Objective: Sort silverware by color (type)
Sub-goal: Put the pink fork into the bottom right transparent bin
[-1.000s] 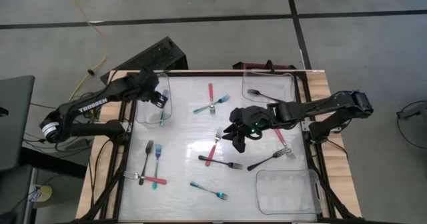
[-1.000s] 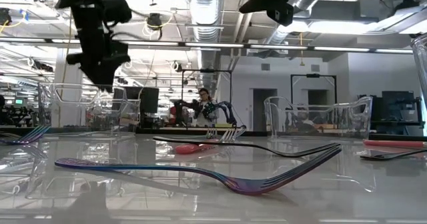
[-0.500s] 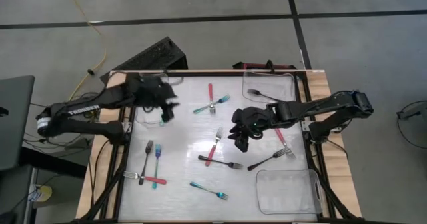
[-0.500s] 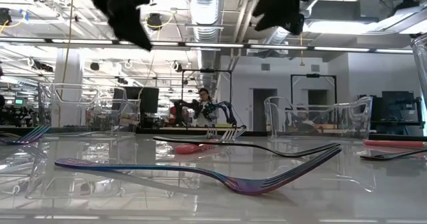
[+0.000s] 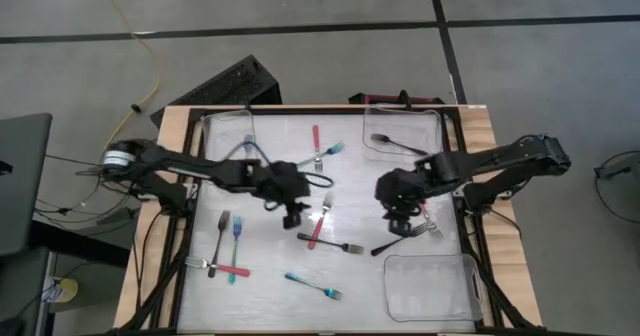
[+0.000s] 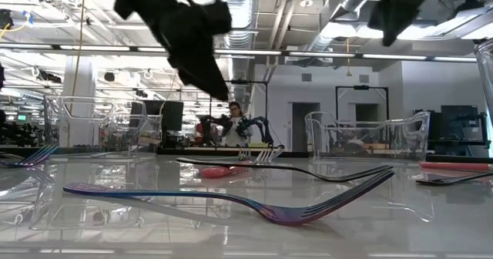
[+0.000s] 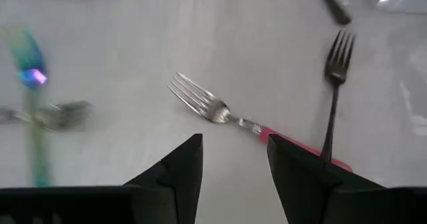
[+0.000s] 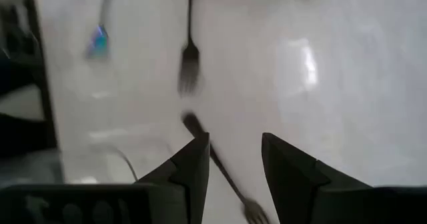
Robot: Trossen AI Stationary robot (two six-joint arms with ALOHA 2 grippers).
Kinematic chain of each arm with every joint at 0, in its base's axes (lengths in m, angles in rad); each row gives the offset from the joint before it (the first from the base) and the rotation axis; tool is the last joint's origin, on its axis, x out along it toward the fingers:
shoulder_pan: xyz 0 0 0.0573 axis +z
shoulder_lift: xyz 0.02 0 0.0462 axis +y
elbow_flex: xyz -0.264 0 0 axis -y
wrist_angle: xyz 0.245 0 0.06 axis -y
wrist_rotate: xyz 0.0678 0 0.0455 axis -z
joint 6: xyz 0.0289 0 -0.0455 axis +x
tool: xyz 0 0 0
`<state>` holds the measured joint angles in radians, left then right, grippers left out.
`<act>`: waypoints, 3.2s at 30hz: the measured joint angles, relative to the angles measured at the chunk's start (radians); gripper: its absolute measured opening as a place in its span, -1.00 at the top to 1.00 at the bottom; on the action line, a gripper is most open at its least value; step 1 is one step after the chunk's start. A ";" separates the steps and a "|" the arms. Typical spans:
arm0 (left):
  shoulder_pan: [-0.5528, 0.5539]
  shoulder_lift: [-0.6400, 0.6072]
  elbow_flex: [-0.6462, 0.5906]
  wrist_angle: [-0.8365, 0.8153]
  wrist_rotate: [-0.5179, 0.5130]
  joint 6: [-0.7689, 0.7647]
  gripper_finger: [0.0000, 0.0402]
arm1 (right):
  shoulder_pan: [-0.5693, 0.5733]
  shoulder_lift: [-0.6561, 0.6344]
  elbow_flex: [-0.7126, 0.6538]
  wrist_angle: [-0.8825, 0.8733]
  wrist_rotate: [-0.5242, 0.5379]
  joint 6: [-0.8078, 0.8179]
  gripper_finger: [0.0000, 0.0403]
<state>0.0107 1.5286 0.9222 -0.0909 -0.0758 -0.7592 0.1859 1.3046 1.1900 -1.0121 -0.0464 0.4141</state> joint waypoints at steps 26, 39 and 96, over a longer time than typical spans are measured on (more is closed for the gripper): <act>-0.163 0.563 0.528 -0.455 -0.227 -0.416 0.24 | 0.258 -0.250 -0.001 -0.113 0.128 0.412 0.21; -0.160 0.589 0.528 -0.511 -0.073 -0.490 0.73 | 0.387 -0.289 -0.001 -0.162 0.161 0.266 0.21; -0.308 0.883 1.434 0.058 -0.004 0.210 0.89 | 0.463 -0.645 -0.001 -0.263 0.282 0.403 0.21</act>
<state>-0.2977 2.4112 2.3567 -0.0330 -0.0801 -0.5493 0.6493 0.6594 1.1892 -1.2749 0.2352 0.8176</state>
